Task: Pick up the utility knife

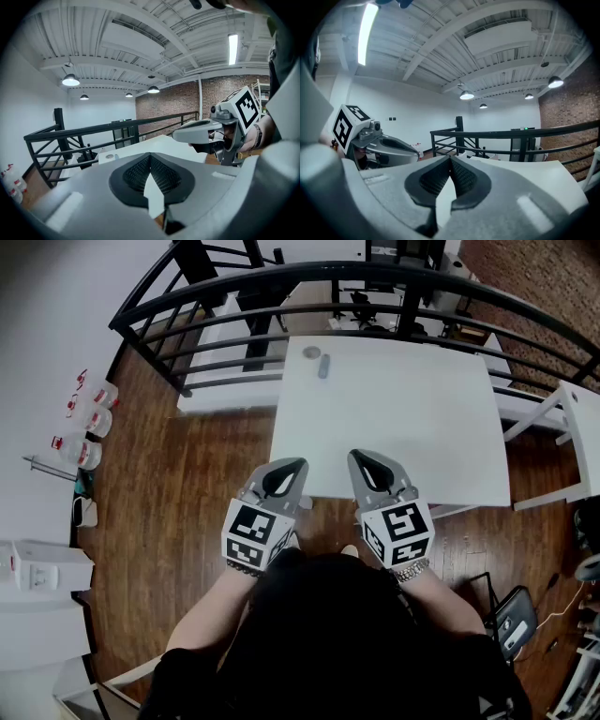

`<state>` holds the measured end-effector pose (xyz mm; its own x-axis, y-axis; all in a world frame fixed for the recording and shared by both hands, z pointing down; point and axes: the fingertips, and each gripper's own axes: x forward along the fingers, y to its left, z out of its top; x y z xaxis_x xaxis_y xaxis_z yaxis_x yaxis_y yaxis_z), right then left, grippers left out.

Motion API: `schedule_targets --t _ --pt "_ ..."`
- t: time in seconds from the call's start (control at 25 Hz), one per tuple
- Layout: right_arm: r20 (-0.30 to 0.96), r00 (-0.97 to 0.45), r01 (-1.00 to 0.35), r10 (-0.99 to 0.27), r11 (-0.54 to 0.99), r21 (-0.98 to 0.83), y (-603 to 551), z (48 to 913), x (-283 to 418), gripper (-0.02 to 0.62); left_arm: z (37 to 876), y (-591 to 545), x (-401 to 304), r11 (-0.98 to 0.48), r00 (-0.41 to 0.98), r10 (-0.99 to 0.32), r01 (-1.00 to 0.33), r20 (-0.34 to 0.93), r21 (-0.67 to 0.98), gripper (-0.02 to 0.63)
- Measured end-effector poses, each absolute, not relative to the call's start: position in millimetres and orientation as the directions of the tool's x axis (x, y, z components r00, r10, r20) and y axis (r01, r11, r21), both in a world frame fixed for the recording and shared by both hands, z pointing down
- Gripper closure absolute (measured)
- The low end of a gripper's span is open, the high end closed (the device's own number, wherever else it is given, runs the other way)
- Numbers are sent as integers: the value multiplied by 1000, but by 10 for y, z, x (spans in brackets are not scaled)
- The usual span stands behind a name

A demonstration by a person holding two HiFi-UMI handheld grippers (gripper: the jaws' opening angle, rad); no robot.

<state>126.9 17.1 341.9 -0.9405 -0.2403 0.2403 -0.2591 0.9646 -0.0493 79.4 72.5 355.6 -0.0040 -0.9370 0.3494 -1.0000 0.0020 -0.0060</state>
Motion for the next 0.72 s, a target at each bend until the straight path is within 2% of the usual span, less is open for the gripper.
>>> schedule_targets --t 0.24,0.52,0.72 --pt "271 -921 -299 -280 954 -34 101 3532 846 603 3648 625 340 -47 49 -940 -999 336 14 589" --pt "307 -859 -442 -411 896 -37 89 3672 -111 603 3697 667 -755 -160 157 -932 -987 327 18 589" --pt "338 -792 -552 -508 833 -40 211 3716 -727 603 3763 710 -1396 -295 287 -893 -955 348 31 589"
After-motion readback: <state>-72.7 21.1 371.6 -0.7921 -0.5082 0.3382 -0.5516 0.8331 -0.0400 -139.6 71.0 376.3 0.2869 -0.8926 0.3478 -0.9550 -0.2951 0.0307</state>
